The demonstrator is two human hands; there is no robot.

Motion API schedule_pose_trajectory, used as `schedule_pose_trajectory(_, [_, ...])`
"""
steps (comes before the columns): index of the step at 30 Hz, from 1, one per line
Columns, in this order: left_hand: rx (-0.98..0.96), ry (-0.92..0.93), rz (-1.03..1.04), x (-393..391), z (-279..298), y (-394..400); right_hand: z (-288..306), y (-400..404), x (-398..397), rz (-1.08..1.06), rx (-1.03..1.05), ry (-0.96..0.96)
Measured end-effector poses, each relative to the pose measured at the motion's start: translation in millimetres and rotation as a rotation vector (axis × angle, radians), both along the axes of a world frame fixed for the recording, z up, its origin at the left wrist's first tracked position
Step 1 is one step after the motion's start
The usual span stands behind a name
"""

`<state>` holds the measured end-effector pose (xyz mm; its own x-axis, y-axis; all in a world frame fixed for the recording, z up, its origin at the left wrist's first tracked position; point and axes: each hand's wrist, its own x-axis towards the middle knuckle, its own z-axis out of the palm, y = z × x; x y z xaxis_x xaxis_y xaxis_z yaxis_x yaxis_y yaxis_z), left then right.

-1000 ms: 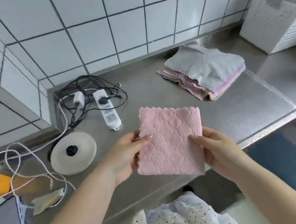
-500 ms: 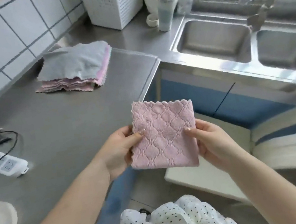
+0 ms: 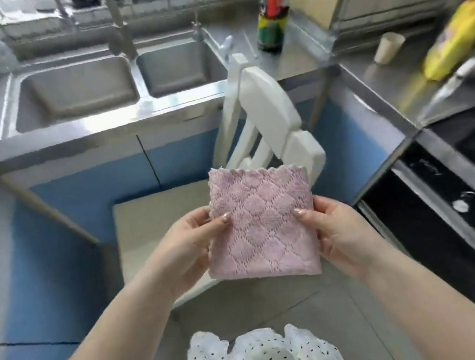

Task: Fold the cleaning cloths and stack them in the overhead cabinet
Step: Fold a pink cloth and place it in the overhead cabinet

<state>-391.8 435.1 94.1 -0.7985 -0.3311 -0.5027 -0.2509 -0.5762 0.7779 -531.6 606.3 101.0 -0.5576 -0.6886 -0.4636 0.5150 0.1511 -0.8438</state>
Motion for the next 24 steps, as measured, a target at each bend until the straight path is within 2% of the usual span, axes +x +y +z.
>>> schedule_pose_trajectory(7, [0.020, 0.051, -0.405, -119, 18, 116, 16, 153, -49, -0.454, -0.025, 0.020])
schedule_pose_trajectory(10, [-0.011, 0.084, -0.532, -153, 27, 150, 25, 190, -50, -0.586, -0.076, -0.008])
schedule_pose_trajectory(18, [0.006, 0.201, -0.900, -251, 54, 224, 61, 259, -57, -0.865, -0.229, 0.028])
schedule_pose_trajectory(24, [-0.027, 0.295, -1.086, -315, 83, 278, 96, 291, -75, -1.074, -0.180, 0.135])
